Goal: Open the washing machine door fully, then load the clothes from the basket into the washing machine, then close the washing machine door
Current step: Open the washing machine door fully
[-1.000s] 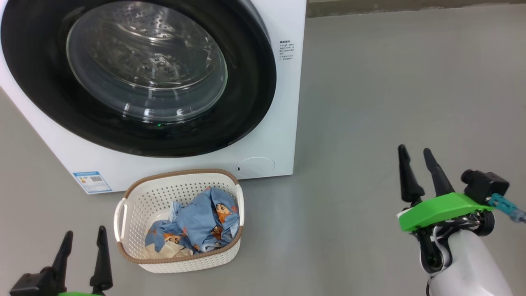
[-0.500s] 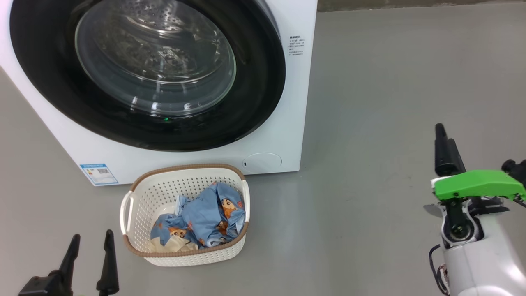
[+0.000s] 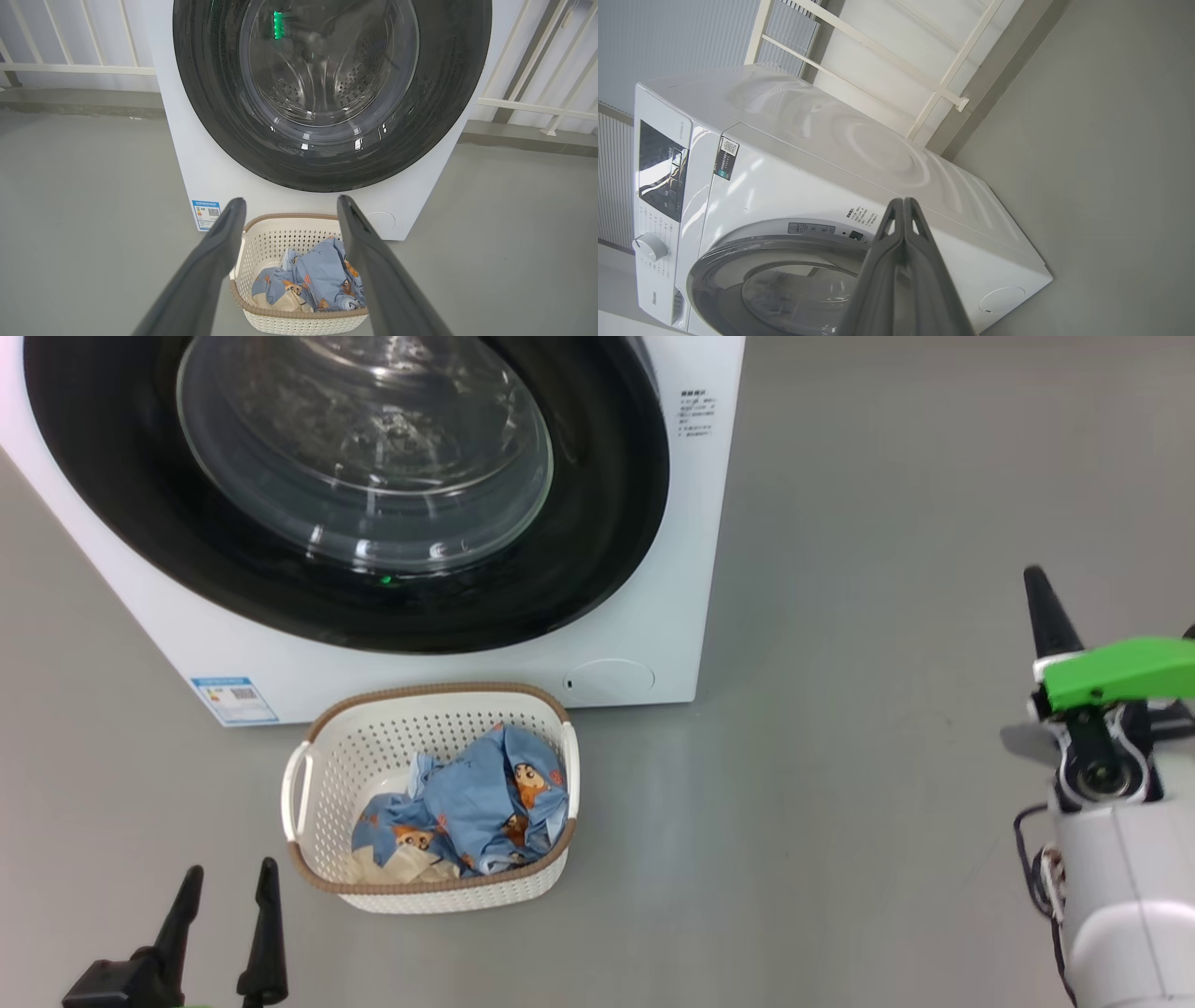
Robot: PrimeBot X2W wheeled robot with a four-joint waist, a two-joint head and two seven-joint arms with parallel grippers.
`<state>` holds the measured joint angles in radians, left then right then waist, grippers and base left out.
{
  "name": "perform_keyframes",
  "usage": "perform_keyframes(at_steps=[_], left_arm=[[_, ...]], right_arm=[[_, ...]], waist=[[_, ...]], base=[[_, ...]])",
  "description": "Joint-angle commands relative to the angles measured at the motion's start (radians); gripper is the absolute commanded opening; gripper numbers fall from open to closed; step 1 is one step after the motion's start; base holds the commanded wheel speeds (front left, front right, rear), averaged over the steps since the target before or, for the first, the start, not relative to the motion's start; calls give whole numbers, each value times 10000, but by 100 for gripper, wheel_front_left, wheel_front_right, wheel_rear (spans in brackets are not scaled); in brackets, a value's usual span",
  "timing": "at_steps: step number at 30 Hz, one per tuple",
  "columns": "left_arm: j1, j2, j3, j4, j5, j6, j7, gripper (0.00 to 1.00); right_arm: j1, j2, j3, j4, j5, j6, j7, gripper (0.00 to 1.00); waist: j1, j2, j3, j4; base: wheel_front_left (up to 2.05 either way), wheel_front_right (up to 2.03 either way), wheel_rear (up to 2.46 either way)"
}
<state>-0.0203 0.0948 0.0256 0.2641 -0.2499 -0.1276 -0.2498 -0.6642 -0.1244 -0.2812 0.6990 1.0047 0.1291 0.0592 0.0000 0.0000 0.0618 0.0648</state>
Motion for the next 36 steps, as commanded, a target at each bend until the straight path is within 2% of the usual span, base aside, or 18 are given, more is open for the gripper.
perform_keyframes(at_steps=[1,9,18,27,36], left_arm=[[-236,202,270,-274,-129,-31,-120,100],[-546,299,50,-344,-308,-31,-120,100],[-1004,345,-303,-464,-576,-31,-120,100],[-1499,267,-675,-607,-883,-31,-120,100],[-2017,235,-805,-884,-965,-31,-120,100]], right_arm=[[-536,-4,68,-176,192,16,179,0],[-1727,125,-571,161,1130,16,1547,0],[-3383,-40,-1042,995,1172,16,3123,0],[-5296,-344,-1254,1698,225,16,4164,0],[-6690,-112,-1484,2273,-523,16,5233,0]], waist=[[0,0,160,85],[0,0,804,372],[0,0,1628,753],[0,0,2380,1100],[0,0,2988,1439]], base=[[0,0,0],[0,0,0],[0,0,0],[0,0,0],[0,0,0]])
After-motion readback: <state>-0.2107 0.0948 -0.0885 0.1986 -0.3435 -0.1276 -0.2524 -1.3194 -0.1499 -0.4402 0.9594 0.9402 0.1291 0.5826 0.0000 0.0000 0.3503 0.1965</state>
